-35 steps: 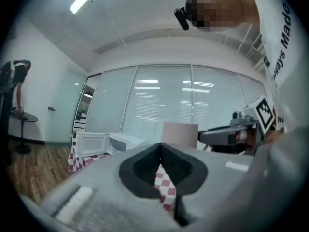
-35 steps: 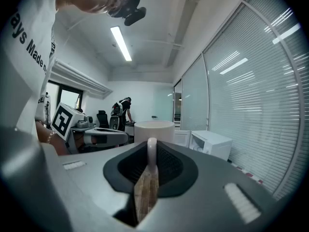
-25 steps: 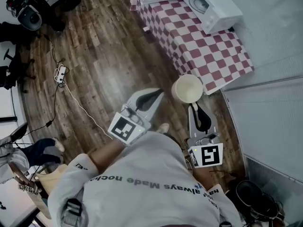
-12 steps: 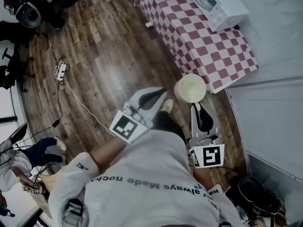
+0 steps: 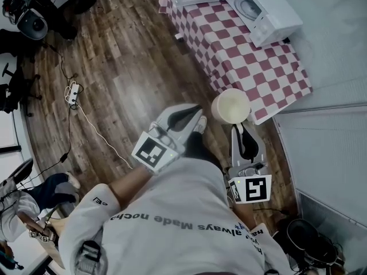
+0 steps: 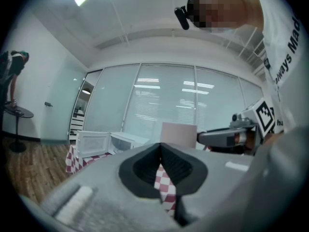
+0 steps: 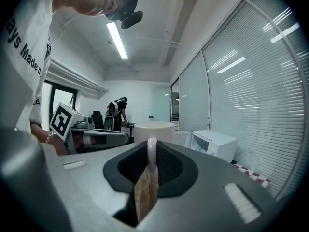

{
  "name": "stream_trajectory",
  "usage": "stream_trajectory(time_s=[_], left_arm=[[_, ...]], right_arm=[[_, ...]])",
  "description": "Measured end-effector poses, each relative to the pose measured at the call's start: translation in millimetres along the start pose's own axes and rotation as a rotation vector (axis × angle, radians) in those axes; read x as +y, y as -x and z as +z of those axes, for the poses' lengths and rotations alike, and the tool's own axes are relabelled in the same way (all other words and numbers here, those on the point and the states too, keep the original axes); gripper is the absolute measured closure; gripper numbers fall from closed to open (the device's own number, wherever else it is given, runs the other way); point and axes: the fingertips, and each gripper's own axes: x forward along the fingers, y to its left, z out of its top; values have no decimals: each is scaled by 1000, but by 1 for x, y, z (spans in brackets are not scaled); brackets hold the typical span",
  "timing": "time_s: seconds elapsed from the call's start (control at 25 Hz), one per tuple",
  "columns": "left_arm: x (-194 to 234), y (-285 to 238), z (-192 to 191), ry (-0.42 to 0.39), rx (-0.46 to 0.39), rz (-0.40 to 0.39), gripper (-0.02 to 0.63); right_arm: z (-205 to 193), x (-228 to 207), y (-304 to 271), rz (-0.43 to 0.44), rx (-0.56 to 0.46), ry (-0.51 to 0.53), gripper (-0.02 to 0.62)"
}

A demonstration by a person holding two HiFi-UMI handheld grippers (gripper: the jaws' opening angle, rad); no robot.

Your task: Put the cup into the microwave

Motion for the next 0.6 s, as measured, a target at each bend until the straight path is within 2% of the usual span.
stream_trajectory(time_s=[0.6], left_arm=[[55,-144,10,-14,30,2,601]], right_arm=[[12,-126,-77,24,-8,-12,554]])
